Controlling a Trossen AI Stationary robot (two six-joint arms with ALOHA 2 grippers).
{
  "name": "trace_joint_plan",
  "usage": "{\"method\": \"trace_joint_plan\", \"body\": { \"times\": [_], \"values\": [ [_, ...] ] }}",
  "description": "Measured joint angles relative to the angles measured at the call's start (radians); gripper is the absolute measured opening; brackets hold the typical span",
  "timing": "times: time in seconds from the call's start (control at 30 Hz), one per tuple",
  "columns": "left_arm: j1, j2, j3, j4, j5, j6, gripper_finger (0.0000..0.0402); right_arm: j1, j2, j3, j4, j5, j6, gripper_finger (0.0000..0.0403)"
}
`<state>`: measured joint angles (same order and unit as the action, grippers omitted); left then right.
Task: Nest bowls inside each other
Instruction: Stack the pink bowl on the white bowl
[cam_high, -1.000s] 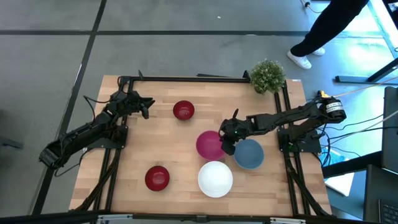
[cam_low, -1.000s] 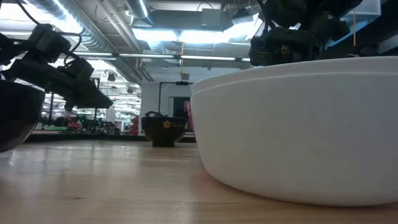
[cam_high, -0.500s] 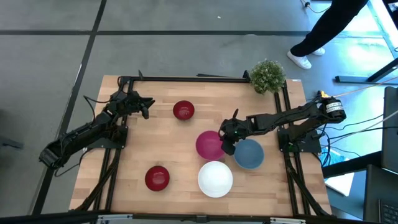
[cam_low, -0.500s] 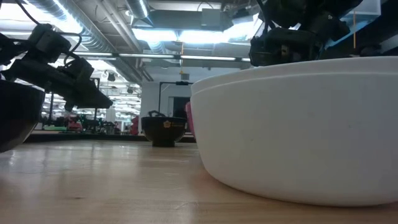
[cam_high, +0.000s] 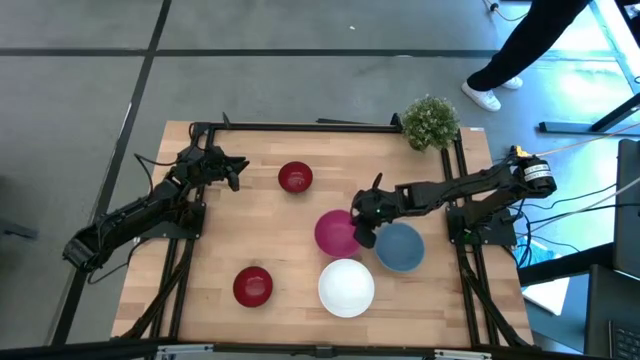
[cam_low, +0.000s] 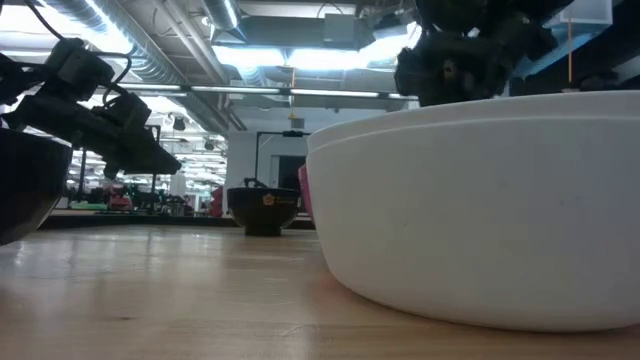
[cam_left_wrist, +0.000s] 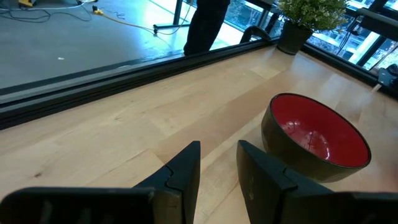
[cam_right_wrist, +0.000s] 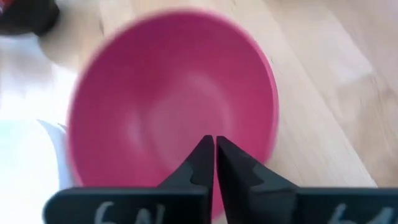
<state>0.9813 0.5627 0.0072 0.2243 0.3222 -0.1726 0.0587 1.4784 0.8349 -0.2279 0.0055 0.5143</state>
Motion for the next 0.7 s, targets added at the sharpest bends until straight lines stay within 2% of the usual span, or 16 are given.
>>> {"method": "trace_joint_plan", "body": {
  "times": [0.23,0.43,0.7],
  "values": [
    [0.0,0.0,0.0,0.0,0.0,0.0,0.0099,-0.03,0.0,0.053,-0.001,0.001,-0.048,0.0056],
    [0.0,0.0,0.0,-0.011,0.0,0.0,0.0099,-0.071,0.0,0.052,-0.087,0.005,-0.078,0.0084],
    [0.0,0.0,0.0,-0.014,0.0,0.024,0.0099,-0.082,0.0,0.052,-0.098,0.004,-0.047,0.0133]
  ]
}}
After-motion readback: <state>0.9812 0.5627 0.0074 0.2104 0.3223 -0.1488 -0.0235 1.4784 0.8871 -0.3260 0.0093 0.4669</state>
